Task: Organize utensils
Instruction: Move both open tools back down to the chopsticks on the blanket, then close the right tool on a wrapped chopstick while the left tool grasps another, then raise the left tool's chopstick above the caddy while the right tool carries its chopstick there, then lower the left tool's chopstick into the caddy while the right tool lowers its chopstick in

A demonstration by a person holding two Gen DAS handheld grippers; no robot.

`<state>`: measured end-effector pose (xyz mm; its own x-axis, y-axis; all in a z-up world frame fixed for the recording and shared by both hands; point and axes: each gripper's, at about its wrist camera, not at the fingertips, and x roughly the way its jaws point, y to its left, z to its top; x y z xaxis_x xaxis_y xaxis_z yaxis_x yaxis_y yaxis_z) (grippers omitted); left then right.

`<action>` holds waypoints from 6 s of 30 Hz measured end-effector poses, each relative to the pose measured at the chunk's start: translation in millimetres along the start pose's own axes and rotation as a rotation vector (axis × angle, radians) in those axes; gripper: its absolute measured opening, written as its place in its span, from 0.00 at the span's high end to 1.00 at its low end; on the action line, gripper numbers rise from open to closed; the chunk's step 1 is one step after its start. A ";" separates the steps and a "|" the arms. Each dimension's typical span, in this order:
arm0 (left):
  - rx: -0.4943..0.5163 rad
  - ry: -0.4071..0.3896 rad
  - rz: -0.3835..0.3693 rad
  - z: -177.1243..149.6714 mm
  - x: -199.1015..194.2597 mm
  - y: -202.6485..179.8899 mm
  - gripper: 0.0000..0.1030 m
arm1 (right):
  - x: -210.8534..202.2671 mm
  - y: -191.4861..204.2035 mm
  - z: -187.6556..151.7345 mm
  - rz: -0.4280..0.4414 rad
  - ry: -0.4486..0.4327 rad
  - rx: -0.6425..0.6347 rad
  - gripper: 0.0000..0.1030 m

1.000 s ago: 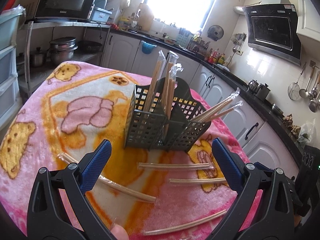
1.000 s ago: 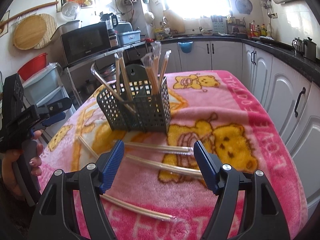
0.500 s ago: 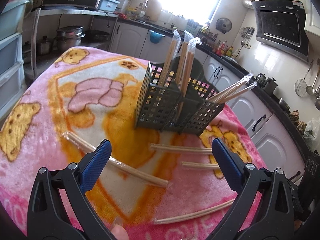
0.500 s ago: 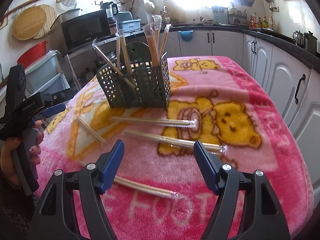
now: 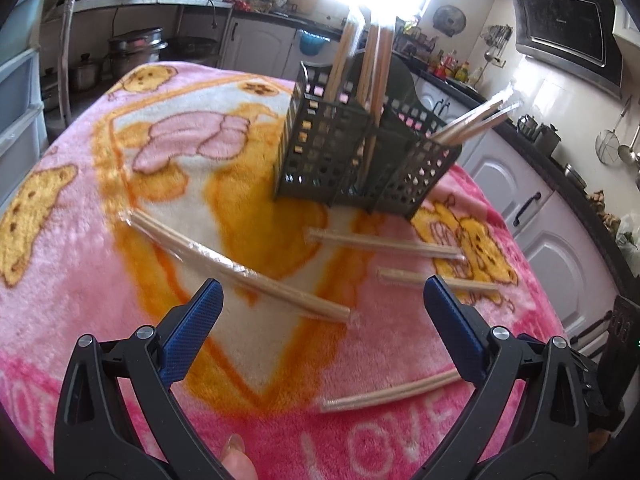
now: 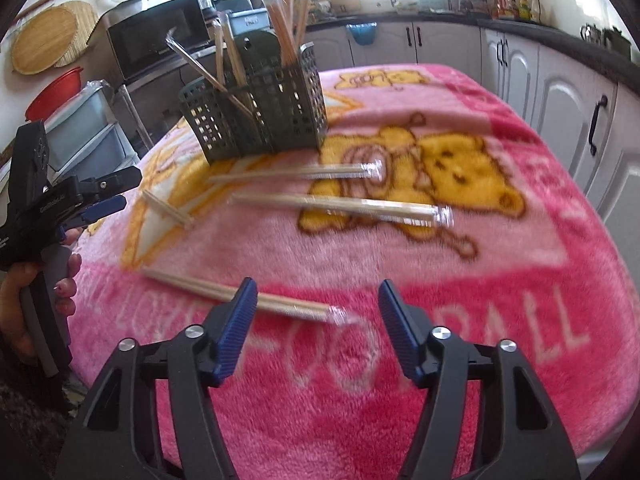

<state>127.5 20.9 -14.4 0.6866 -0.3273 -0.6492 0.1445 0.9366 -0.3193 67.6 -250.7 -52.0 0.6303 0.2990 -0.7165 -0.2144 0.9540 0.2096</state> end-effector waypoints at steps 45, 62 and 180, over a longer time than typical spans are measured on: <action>-0.046 0.140 0.148 -7.3 53.1 8.6 0.97 | 12.8 -14.1 -6.5 0.083 -0.020 0.063 0.93; 0.029 -0.086 0.045 16.8 -24.2 -11.3 0.98 | -31.9 -0.3 27.6 0.085 -0.203 0.004 0.95; 0.159 -0.464 -0.181 222.4 -23.5 -115.6 0.99 | -50.2 37.7 277.0 -0.002 -0.604 -0.140 0.95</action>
<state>253.1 -51.8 191.4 0.8789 -0.4294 -0.2077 0.3717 0.8894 -0.2660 234.6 -223.7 176.2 0.9329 0.2961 -0.2051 -0.2831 0.9548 0.0904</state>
